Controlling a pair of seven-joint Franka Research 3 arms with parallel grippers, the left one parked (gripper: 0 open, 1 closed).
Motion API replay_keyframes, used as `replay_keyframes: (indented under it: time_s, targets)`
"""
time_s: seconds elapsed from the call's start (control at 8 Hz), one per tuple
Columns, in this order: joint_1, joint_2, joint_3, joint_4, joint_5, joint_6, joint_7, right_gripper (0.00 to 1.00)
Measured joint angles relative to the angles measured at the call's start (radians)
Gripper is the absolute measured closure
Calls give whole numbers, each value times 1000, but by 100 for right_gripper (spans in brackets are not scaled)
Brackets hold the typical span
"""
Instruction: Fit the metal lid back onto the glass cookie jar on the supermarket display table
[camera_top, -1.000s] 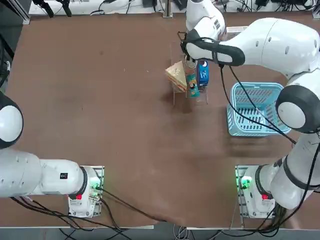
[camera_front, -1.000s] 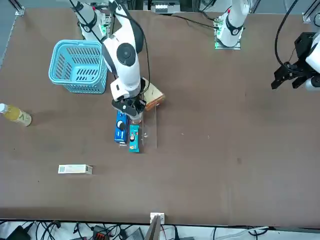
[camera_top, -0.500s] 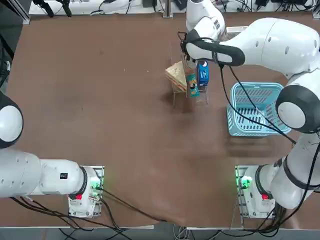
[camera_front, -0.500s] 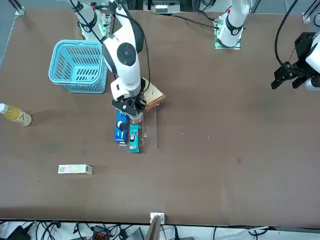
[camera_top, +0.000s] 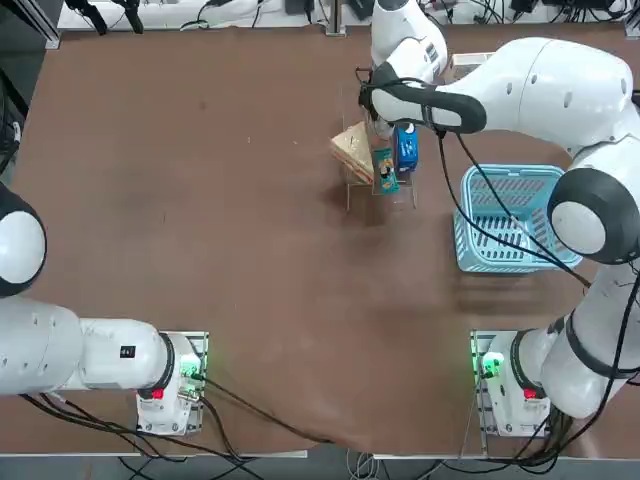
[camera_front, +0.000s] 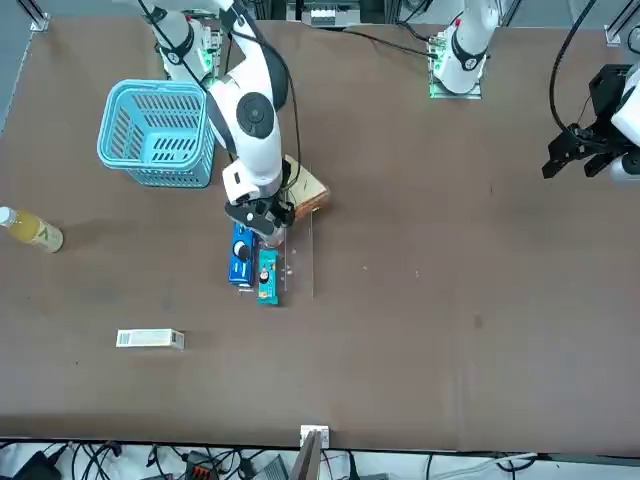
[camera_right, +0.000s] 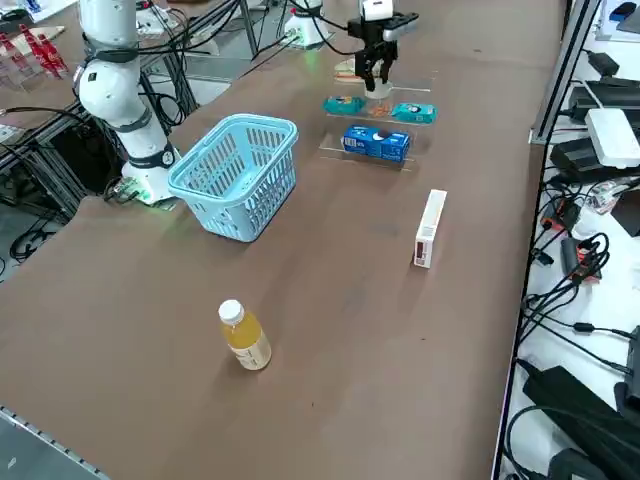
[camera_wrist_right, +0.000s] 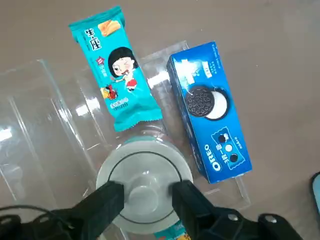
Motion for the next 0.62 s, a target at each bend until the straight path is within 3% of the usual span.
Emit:
replay_keyframes:
  time_s: [0.62]
  targets:
    - [-3,-61,-6,19,3,-71,0,23]
